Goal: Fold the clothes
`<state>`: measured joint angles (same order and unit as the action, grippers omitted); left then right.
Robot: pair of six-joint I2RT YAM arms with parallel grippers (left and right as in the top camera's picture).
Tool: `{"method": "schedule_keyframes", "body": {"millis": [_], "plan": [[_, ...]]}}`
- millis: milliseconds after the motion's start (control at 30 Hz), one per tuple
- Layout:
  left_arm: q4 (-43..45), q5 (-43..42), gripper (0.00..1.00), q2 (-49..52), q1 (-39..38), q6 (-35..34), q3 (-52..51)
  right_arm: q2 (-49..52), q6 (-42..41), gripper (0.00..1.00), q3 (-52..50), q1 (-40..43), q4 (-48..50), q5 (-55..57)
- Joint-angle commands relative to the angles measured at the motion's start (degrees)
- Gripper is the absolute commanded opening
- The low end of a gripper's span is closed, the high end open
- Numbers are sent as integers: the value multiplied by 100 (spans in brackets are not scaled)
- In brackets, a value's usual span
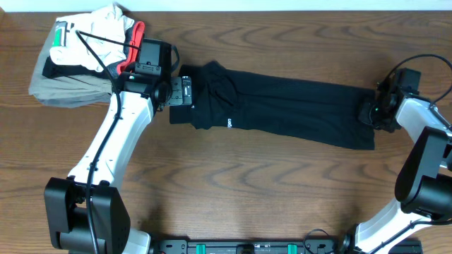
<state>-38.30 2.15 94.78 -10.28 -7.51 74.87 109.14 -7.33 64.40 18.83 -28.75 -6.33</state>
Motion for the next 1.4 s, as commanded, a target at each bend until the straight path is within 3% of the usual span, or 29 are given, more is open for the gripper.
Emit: {"method": "schedule_keyframes", "body": {"millis": [0, 300, 533, 867, 1367], "plan": [[-7, 94, 98, -7, 26, -7, 46, 251, -68, 1, -44, 378, 44, -90], [-7, 94, 98, -7, 26, -7, 46, 251, 234, 1, 531, 1368, -11, -772], [-9, 94, 98, -7, 26, -7, 46, 240, 492, 1, 1285, 1377, -866, -1102], [-26, 94, 98, -7, 24, -7, 46, 111, 570, 1, 1545, 247, -1714, -1178], [-24, 94, 98, -4, 24, -7, 46, 109, 50, 1, 1685, -1703, -1504, -905]]}}
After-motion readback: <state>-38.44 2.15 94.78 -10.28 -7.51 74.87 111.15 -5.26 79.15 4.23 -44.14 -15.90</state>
